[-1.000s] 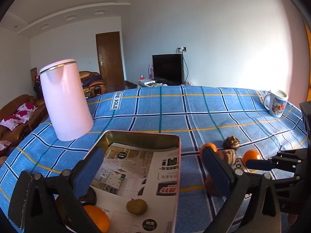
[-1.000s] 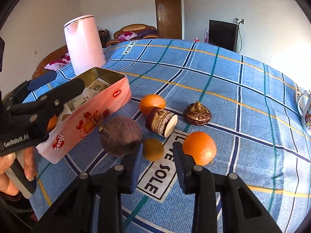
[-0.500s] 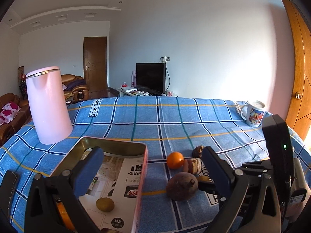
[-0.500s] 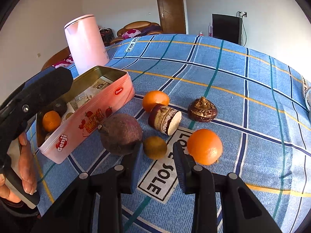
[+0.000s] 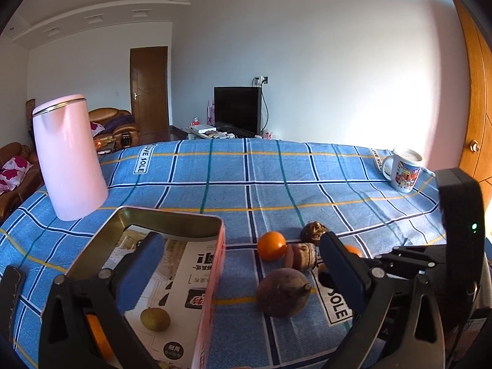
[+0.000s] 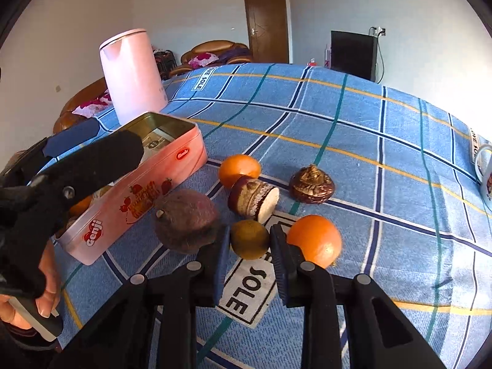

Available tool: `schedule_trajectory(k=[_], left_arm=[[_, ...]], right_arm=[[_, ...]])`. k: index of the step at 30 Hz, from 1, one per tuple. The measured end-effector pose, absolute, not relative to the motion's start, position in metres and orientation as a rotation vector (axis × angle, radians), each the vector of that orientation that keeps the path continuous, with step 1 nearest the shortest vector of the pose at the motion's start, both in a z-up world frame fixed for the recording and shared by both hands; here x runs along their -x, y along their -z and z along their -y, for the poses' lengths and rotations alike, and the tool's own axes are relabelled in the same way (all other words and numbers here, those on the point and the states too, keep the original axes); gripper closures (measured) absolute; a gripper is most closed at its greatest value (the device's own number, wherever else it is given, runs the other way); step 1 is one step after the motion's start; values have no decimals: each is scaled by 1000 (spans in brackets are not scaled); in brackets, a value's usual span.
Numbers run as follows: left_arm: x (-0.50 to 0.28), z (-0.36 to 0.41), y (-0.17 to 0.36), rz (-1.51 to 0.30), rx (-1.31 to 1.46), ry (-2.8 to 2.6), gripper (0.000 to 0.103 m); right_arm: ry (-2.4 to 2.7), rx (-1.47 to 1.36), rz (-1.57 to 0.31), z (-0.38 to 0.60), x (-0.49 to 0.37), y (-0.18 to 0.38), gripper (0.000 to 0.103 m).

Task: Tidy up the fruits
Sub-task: 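Grasp a small brown round fruit with the right tool, then grasp the second dark mangosteen with the left tool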

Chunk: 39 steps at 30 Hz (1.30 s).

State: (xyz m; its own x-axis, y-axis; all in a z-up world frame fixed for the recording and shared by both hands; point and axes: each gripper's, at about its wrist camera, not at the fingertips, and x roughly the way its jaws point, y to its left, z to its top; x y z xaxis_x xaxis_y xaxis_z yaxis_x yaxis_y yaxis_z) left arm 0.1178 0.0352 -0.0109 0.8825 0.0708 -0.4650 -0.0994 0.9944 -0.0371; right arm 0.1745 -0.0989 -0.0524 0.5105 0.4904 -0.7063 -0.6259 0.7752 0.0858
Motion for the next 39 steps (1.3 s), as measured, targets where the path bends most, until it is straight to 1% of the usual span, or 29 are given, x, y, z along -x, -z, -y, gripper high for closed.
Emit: schedule_trajectory(k=[6,9,14,15,17,19,23,27,28,29,30,36,39], left_arm=[[-122,-22,15,-503,-12,-95,0],[-129,-15,23,-558,-39,-71,0],[-137,-6,33,-615,-70,-54,4],[-140,-5,36,-638,-74,-50,6],[-146,-2,42,-678,-85,-31,26],[-151,1,48,-723,-93,-3,26],[-153,4,49,-722,-93,-12,27],[-162,4,55,-772,-94,-7,27],[-164,5,56,-785,-99,-4,34],[-166,5,58,-797,-99,5,46],[-167,6,59,-804,-100,19,50],[-164,6,57,-789,-100,17,52],[-159,4,55,-758,-91,13,56]], right_arm=[[-583,116,-701,132,-168,41,75],[-561,85,-690,145,-169,39,75],[-561,73,-684,147,-170,39,75],[-561,75,-680,147,-169,38,75],[-562,73,-679,147,-169,38,75],[-564,66,-681,148,-169,39,75],[-568,58,-680,149,-168,39,75],[-569,55,-679,149,-168,39,75],[-569,53,-680,150,-168,39,75],[-569,51,-681,150,-169,39,75],[-569,51,-682,150,-169,39,75],[-570,40,-679,151,-169,38,75],[-578,31,-662,153,-166,37,75]])
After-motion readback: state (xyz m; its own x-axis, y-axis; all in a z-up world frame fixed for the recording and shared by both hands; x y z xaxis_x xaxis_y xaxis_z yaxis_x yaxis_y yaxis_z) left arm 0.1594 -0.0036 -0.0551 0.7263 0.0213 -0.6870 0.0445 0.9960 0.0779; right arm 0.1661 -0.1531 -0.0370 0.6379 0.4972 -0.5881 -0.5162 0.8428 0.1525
